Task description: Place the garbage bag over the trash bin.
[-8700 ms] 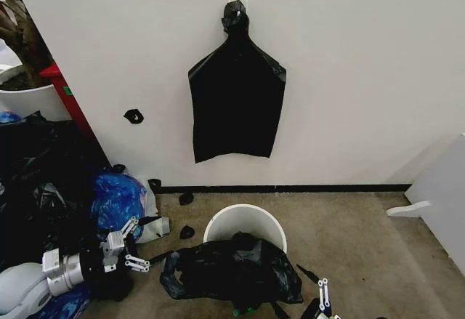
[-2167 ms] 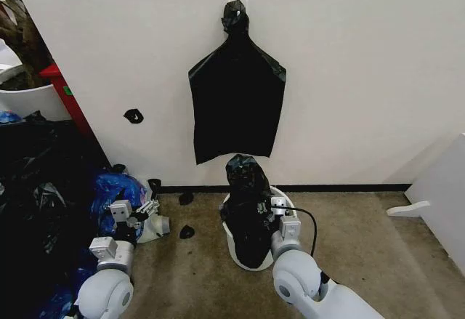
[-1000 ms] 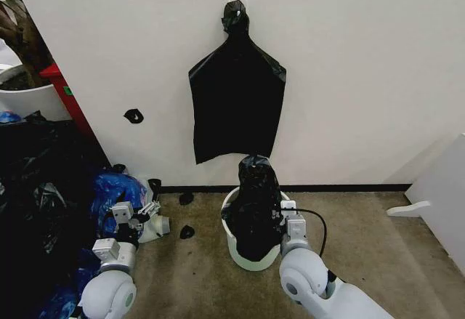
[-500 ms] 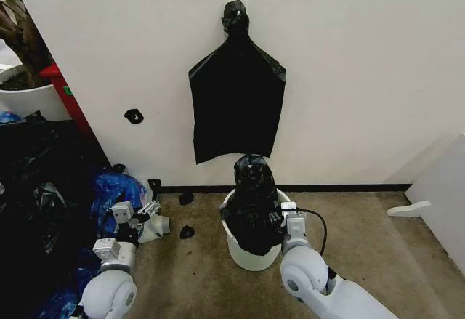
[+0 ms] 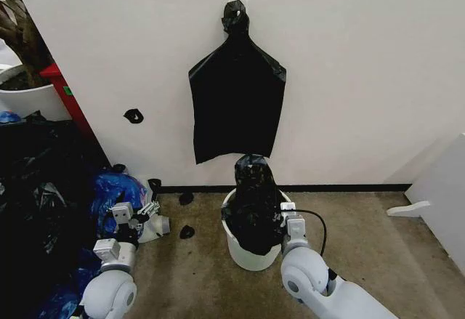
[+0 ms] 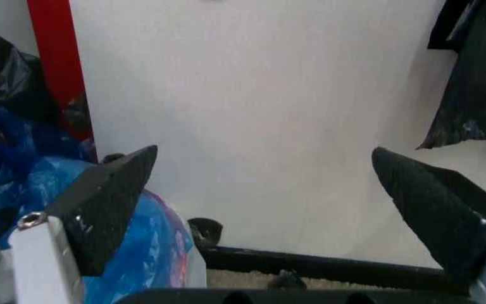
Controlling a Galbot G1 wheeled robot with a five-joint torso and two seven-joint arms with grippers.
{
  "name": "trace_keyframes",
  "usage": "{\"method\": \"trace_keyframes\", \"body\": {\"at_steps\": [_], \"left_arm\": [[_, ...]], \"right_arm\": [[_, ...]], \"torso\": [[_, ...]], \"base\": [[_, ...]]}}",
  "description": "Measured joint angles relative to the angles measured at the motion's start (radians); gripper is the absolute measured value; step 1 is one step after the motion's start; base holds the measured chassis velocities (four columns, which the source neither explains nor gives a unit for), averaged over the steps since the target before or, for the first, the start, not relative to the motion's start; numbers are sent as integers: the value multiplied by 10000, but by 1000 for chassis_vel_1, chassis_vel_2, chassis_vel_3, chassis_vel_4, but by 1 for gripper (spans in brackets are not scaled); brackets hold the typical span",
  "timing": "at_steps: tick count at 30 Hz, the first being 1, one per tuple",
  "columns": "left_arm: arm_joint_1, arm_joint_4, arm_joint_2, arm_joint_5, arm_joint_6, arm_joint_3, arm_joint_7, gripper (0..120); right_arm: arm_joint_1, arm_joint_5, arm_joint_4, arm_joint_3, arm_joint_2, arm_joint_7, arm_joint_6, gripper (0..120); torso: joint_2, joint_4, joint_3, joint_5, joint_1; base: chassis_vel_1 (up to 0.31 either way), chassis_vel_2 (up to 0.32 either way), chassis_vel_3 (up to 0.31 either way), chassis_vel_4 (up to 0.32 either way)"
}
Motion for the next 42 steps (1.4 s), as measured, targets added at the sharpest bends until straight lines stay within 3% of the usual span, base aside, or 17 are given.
{"method": "trace_keyframes", "body": {"at_steps": [11,24,28,35,42], "left_arm": [[-93,71,68,-44,0,-13,-10,100],[-203,195,20,-42,14,57,10,100],[-339,135,177,-506,125,263,163,100],[-1404,255,1218,-2754,373,1376,1818,100],[-2431,811,1734,-3293,617,3050,3149,100]], "right_arm": [[-343,705,1425,-23,-49,-1629,1867,0],[-431,1368,1979,-85,125,-2130,2281,0],[-549,1671,2057,-223,261,-2030,2279,0],[-562,2146,2100,-585,729,-1904,2326,0],[-283,2779,1902,-220,1138,-2143,2875,0]], "torso": [[0,0,0,-1,0],[0,1,0,-1,0],[0,2,0,-2,0],[0,0,0,0,0],[0,0,1,-1,0]], "base": [[0,0,0,0],[0,0,0,0],[0,0,0,0],[0,0,0,0],[0,0,0,0]]}}
